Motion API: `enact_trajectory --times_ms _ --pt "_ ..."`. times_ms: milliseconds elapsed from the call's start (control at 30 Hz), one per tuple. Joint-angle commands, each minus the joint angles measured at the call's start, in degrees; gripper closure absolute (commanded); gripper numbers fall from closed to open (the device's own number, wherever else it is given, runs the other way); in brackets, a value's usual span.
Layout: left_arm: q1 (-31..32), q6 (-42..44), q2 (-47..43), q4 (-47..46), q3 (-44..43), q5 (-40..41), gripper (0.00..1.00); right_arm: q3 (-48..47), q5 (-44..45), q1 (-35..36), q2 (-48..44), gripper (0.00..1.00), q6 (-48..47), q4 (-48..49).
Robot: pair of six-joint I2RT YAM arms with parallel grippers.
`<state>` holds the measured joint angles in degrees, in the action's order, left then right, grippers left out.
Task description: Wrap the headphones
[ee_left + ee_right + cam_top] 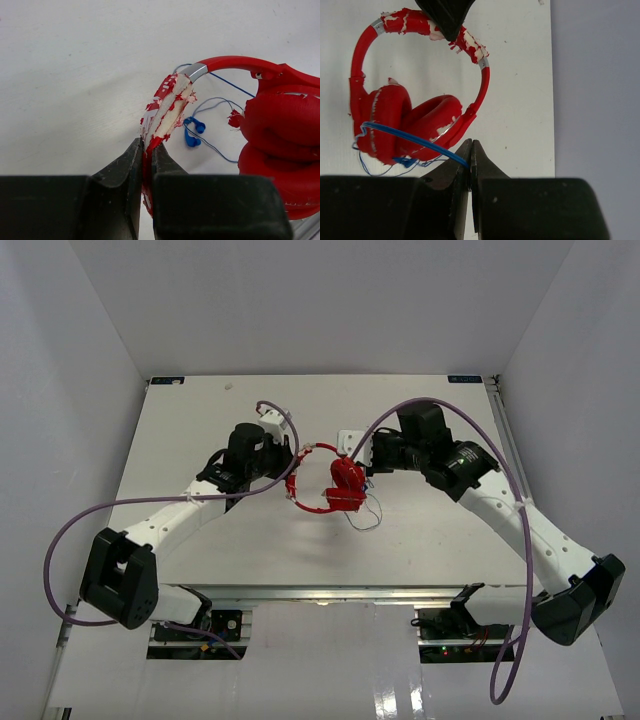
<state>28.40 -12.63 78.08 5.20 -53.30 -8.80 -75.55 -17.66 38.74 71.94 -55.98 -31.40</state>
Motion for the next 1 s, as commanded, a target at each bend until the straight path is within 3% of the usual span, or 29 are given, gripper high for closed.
enact_trajectory --times_ms 0,233,467,767,967 --pt "-1.03 -4.95 -2.24 -4.67 -4.53 4.94 1.00 -0.73 0.36 0.02 -3.20 0.92 -1.22 0.43" --pt "-1.06 -9.83 0.78 -4.68 -9.40 2.69 1.00 -0.31 -0.99 0.52 -3.39 0.92 -1.23 -0.06" --pt "-0.98 -13.23 4.51 -4.25 -14.98 2.56 1.00 1.10 3.52 1.25 -3.91 0.92 -2.29 2.21" --pt "2.35 -1.50 6.74 -6.61 -12.03 -12.24 1.00 0.57 14.45 1.25 -2.86 0.92 -4.37 6.87" --pt "2.38 5.47 4.02 -5.54 -9.07 -13.59 1.00 2.27 16.96 1.00 -3.63 0.92 -6.87 6.93"
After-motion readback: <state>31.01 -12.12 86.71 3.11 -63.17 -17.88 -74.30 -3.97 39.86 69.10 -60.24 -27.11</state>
